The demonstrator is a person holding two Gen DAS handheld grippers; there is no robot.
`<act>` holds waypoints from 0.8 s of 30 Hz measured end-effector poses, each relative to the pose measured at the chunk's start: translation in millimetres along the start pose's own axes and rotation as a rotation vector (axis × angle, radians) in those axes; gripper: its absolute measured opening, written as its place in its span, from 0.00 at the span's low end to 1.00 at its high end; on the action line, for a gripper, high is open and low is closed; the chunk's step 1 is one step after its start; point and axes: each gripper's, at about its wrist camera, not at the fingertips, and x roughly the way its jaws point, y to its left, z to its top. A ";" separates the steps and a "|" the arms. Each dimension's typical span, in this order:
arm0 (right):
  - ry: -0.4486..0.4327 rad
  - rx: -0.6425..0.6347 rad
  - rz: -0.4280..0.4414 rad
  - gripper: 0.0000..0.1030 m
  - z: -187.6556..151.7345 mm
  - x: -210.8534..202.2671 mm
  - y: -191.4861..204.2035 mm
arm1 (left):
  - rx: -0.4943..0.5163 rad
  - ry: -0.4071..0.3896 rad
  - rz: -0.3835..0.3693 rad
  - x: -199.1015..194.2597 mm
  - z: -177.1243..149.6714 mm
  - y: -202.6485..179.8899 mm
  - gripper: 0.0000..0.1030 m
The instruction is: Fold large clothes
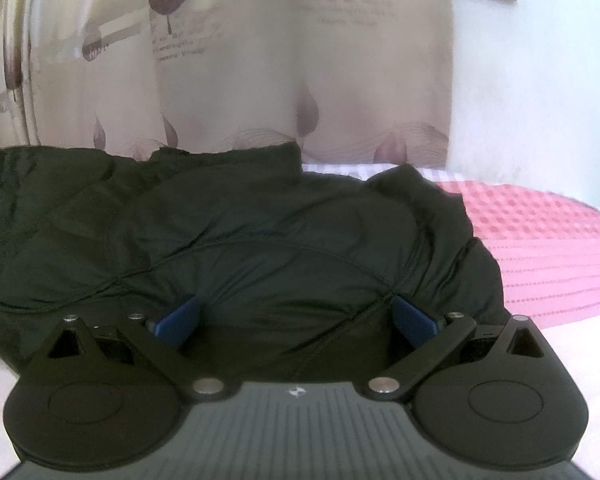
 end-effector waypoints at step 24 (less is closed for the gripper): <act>-0.050 0.254 0.199 1.00 -3.0 -10.5 -38.3 | 0.128 0.213 -0.204 104.4 -96.2 -143.0 0.27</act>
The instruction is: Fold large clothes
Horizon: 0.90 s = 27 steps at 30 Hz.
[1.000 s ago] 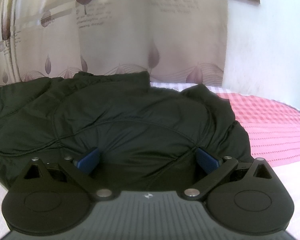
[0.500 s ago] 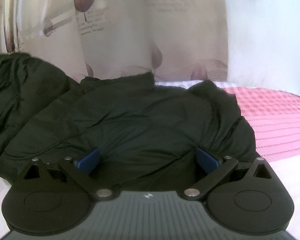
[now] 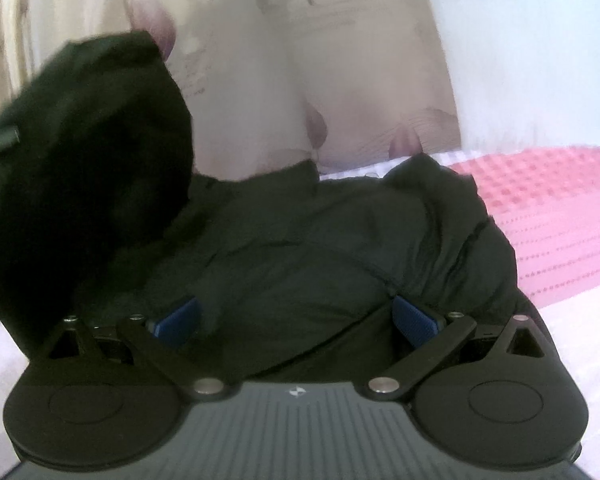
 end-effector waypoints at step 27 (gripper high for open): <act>0.512 -0.032 0.177 0.57 137.8 111.4 81.9 | 0.339 0.027 0.009 59.5 -81.0 -16.5 0.86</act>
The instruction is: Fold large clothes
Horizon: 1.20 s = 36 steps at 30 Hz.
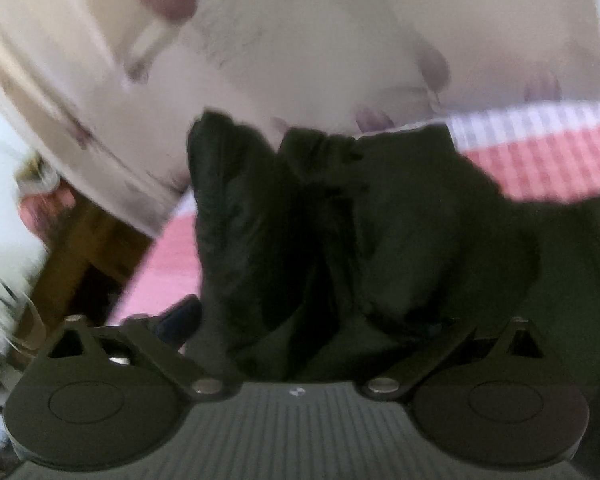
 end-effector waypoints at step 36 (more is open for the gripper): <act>-0.116 -0.337 -0.054 0.14 -9.6 -34.0 63.4 | -0.205 -0.153 0.340 -90.1 -16.6 63.1 1.00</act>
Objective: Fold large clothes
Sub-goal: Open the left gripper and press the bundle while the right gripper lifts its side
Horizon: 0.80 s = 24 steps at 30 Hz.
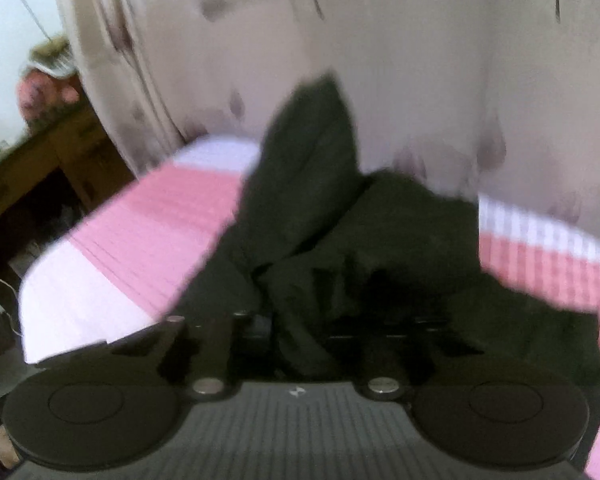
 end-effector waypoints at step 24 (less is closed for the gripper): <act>-0.133 0.302 -0.033 0.78 -13.4 -83.2 -97.7 | 0.318 0.032 -0.041 15.6 -45.2 -49.3 1.00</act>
